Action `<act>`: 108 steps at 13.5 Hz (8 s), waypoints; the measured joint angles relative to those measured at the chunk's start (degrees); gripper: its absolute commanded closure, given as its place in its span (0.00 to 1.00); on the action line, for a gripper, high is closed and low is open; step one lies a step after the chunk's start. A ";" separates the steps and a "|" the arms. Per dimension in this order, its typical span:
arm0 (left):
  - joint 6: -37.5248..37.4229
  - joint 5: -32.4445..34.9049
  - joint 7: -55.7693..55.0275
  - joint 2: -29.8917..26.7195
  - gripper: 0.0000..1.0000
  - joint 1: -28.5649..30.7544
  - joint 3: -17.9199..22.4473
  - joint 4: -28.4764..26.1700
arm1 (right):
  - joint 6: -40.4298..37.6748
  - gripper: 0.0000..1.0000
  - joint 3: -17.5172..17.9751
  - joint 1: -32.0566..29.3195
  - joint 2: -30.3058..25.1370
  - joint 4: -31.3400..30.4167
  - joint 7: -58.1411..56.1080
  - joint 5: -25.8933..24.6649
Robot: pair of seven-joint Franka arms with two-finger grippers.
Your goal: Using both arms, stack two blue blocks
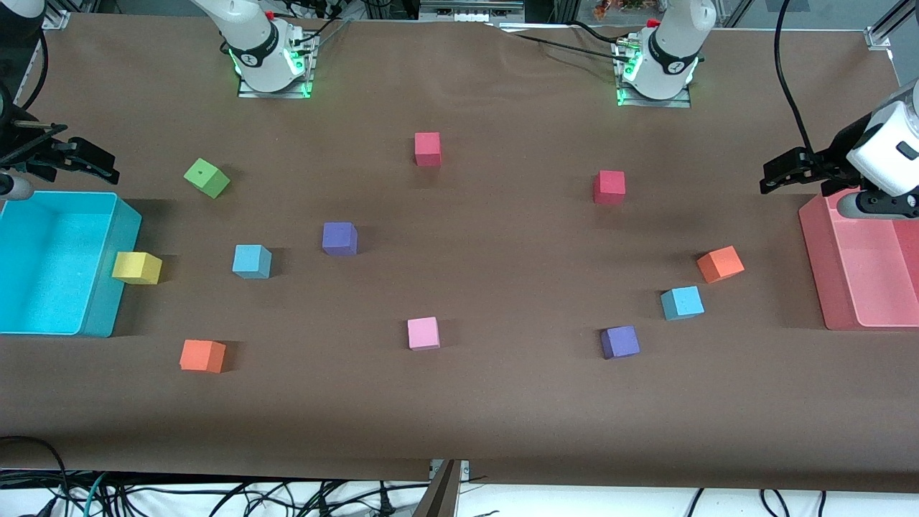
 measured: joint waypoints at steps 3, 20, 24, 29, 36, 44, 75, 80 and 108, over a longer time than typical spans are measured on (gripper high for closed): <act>0.00 0.00 0.00 0.00 0.00 0.00 -0.01 0.00 | -0.01 0.00 0.00 0.00 0.00 0.00 0.00 0.00; 0.00 0.00 0.00 0.00 0.00 0.00 -0.03 -0.06 | -0.05 0.00 -0.02 0.00 0.00 0.00 0.00 0.00; 0.00 0.00 0.00 0.00 0.00 0.00 -0.04 -0.06 | -0.05 0.00 -0.03 0.00 0.00 0.00 0.00 0.00; 0.00 0.00 0.00 0.00 0.00 0.00 -0.04 -0.06 | -0.05 0.00 -0.03 0.00 0.06 0.00 0.00 0.00; 0.00 0.00 0.00 0.00 0.00 0.00 -0.04 -0.14 | 1.19 0.00 0.51 1.98 4.96 -0.14 0.02 0.00; 0.00 0.00 0.00 0.00 0.00 0.00 -0.04 -0.23 | 13.33 0.00 0.75 5.25 20.56 -1.02 0.77 3.91; 0.00 0.00 -0.01 0.00 0.00 0.00 0.00 -0.59 | 15.76 1.00 1.67 9.04 32.41 2.65 2.59 5.35; 0.01 0.00 -0.01 0.00 0.00 0.03 0.07 -0.72 | 8.90 1.00 2.03 19.57 32.30 11.72 13.22 5.57; 0.07 0.00 -0.01 0.00 0.00 0.15 0.32 -1.19 | 19.32 0.00 8.45 37.74 52.89 27.95 35.94 13.82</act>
